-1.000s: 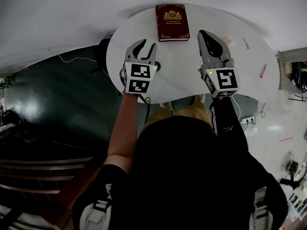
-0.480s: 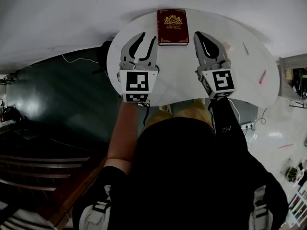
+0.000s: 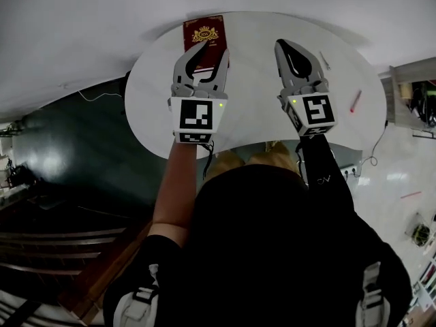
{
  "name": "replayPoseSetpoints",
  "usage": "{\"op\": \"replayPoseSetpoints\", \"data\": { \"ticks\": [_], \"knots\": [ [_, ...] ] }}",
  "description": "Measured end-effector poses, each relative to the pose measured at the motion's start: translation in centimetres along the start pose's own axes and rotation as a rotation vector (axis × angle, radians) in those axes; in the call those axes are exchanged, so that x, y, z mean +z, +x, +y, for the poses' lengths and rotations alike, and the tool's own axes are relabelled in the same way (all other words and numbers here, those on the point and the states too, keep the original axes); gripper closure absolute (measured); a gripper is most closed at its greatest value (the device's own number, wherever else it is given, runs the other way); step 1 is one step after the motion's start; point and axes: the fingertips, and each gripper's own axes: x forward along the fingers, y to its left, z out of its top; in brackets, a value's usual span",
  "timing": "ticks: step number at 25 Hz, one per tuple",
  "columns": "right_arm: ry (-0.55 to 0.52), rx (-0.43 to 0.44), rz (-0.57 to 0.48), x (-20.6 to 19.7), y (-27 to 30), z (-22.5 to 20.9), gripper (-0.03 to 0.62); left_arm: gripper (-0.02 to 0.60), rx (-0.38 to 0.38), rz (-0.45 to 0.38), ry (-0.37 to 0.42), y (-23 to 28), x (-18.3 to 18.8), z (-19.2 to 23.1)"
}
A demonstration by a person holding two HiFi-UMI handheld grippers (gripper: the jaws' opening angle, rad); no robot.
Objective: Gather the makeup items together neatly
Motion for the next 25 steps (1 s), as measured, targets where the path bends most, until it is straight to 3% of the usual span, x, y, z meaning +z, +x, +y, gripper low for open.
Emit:
{"op": "replayPoseSetpoints", "data": {
  "ticks": [9,15,17,21,25],
  "knots": [
    [0.000,-0.143,0.006,-1.2,-5.2,-11.9,0.589,0.457,-0.112,-0.021,0.020,8.3,2.6,-9.1],
    [-0.019,-0.170,0.018,-1.9,-7.3,-14.4,0.589,0.460,-0.172,0.013,0.063,10.9,2.1,-12.8],
    [-0.019,-0.183,0.028,-2.5,-7.8,-15.2,0.589,0.463,-0.211,0.043,0.116,11.7,1.3,-13.9],
    [-0.002,-0.216,0.048,-3.9,-9.1,-17.3,0.589,0.513,-0.400,0.154,0.296,14.9,-3.0,-17.8],
    [0.019,-0.246,0.075,-5.3,-10.5,-19.2,0.589,0.487,-0.620,0.335,0.454,18.2,-9.2,-21.3]
  ]
}}
